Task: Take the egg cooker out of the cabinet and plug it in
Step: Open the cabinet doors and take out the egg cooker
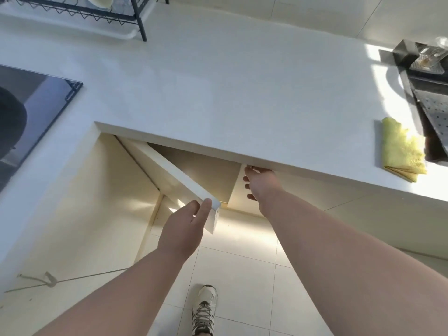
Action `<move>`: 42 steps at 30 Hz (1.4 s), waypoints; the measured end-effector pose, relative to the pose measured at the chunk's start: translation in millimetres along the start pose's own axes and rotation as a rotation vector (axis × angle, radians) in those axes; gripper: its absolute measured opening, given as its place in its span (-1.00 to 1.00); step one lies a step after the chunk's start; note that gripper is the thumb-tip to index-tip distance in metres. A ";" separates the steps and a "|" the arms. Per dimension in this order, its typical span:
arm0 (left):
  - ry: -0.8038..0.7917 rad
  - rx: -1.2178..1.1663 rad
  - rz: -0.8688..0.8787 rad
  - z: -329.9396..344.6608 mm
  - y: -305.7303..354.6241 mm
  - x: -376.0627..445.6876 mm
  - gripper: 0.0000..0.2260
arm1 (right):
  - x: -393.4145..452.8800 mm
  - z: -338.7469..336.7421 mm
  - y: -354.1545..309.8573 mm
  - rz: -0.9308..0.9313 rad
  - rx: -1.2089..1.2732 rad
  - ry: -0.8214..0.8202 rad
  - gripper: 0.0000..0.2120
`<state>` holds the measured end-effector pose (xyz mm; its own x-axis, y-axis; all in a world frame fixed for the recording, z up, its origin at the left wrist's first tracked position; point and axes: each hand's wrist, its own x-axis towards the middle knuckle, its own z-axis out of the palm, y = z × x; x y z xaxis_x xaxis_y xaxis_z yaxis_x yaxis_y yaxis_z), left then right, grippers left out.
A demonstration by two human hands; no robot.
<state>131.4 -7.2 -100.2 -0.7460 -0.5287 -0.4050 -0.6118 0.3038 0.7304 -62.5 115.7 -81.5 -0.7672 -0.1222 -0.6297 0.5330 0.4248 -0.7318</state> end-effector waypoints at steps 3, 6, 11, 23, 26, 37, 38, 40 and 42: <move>0.050 0.003 -0.116 -1.6 0.4 -3.6 -0.19 | 2.9 5.4 7.6 -0.087 -0.102 0.023 -0.93; 0.075 0.013 -0.184 -6.0 -6.4 -5.0 -0.23 | -5.2 9.4 17.6 -0.116 -0.189 0.040 -0.92; 0.144 0.131 -0.231 -20.9 -23.5 -24.2 -0.26 | -37.8 0.3 44.2 -0.118 -0.307 0.027 -0.86; 0.348 0.245 -0.404 -121.2 -87.9 -101.9 -0.40 | -103.3 -35.0 94.3 -0.056 -0.427 -0.040 -0.74; 0.354 0.178 -0.404 -141.9 -99.9 -110.3 -0.47 | -115.1 -41.8 102.8 -0.078 -0.494 -0.049 -0.63; 0.419 0.858 -0.300 -143.1 -73.6 -126.6 -0.69 | -146.3 -71.4 124.9 0.038 -0.539 -0.079 -0.68; 0.412 0.884 -0.298 -143.0 -69.1 -126.6 -0.73 | -148.5 -76.6 128.2 0.049 -0.542 -0.090 -0.68; 0.404 0.941 -0.316 -141.8 -59.7 -128.5 -0.78 | -153.3 -84.3 136.3 0.054 -0.568 -0.116 -0.66; 0.377 0.992 -0.283 -132.4 -45.9 -130.0 -0.74 | -161.9 -97.4 145.7 0.041 -0.604 -0.125 -0.66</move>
<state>291.2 -57.3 -8.2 -0.5205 -0.8366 -0.1708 -0.8137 0.5466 -0.1980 104.6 284.7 -60.7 -0.6835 -0.1840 -0.7064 0.2368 0.8595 -0.4529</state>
